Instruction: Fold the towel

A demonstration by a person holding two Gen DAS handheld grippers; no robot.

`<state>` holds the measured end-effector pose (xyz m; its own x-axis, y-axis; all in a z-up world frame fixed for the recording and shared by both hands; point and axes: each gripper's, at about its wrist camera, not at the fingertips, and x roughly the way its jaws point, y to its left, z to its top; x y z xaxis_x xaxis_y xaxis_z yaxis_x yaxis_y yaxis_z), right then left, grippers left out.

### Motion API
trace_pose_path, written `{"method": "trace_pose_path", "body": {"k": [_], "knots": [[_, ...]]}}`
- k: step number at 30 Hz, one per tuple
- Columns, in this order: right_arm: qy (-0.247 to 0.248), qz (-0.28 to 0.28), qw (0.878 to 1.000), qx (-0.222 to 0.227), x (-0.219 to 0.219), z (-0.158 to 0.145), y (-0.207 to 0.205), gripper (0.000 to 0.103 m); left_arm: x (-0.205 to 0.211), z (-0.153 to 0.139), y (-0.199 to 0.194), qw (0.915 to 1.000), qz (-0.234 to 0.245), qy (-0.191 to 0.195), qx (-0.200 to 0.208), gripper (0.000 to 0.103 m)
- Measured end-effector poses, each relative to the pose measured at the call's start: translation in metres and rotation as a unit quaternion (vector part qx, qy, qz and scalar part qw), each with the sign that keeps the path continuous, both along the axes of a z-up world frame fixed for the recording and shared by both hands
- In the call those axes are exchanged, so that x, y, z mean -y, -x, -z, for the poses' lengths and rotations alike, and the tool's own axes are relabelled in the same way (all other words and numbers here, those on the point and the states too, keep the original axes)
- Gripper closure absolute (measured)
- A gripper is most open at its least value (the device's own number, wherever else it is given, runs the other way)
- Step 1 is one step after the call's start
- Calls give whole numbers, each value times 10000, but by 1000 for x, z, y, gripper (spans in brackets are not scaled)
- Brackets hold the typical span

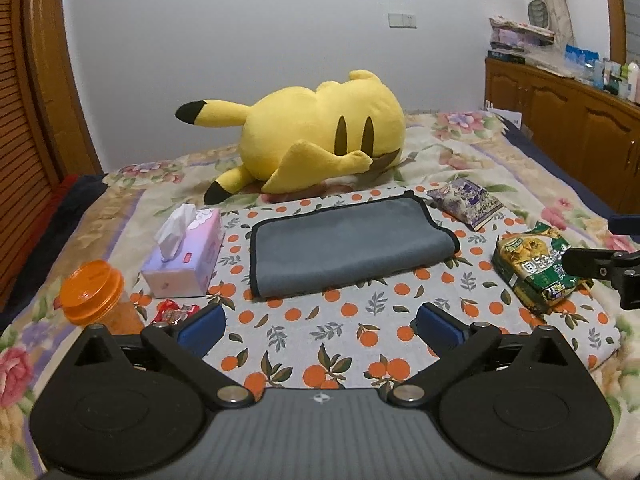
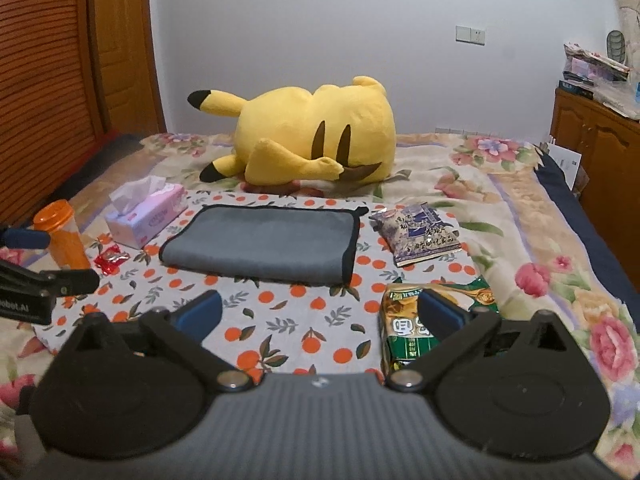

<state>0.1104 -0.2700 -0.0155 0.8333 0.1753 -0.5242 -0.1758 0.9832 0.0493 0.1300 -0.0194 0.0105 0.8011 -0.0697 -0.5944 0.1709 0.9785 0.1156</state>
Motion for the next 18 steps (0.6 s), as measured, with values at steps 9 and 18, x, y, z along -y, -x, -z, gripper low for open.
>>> {"method": "trace_pose_path", "body": {"k": [9, 18], "knots": [[-20, -43, 10000, 75, -3, -7, 28, 0, 2, -5, 34, 9999, -32, 117, -45, 0], [-69, -85, 9998, 158, -10, -15, 54, 0, 0, -7, 68, 9998, -46, 187, 27, 0]]}}
